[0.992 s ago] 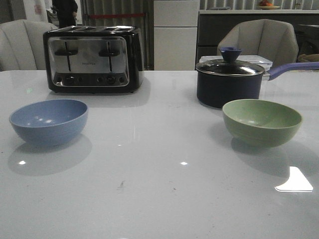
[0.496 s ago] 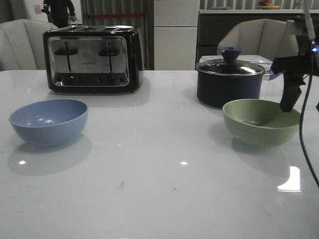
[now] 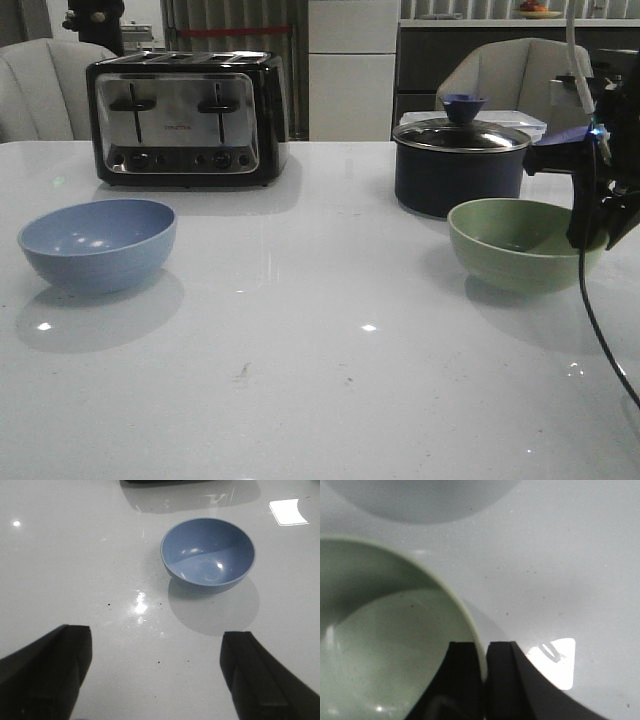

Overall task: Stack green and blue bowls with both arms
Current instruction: 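Lower the right gripper onto the rim of the pale green bowl and grasp it, then carry the green bowl with the right gripper toward the table center and set it down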

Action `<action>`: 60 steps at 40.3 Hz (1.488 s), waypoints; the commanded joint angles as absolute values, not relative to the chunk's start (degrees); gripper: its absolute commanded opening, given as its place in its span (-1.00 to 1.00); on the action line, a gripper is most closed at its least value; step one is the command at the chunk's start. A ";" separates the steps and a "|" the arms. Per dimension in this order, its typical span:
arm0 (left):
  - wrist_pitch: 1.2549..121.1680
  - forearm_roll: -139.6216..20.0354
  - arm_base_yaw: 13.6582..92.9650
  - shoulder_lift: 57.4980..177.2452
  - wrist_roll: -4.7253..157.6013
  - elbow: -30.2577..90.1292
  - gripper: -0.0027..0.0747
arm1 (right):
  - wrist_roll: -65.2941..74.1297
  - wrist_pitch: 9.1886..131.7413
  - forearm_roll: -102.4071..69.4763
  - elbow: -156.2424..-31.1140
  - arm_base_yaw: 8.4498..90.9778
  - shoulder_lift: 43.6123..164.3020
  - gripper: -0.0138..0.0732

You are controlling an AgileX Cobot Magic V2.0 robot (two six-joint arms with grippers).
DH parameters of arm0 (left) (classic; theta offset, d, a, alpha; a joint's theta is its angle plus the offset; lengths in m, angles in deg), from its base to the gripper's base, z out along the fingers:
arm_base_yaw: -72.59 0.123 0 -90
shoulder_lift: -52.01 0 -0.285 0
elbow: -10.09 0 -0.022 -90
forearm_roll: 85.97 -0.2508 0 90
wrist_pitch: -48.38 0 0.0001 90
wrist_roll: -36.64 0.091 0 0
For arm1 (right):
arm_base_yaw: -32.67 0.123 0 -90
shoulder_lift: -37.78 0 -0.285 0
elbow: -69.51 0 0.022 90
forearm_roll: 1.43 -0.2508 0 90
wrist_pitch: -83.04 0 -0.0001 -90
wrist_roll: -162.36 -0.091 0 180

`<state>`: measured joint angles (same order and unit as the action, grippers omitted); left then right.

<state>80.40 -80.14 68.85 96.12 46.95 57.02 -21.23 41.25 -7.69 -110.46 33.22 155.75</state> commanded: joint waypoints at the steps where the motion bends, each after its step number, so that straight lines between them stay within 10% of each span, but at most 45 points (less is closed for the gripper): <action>1: 75.98 -79.85 68.64 96.42 46.79 55.39 0.57 | -21.12 42.27 -7.97 -112.26 32.97 152.65 -0.54; 23: 75.98 -79.85 68.64 96.42 46.79 55.39 0.57 | -14.43 35.59 -7.97 -112.26 48.60 138.79 -0.56; 51: 75.98 -79.85 68.64 96.42 46.79 55.39 0.57 | -14.48 38.06 -9.81 -112.19 61.59 151.29 -0.55; 60: 75.98 -79.85 68.64 96.42 46.79 55.39 0.57 | -14.48 38.36 -9.36 -112.19 61.59 151.54 -0.03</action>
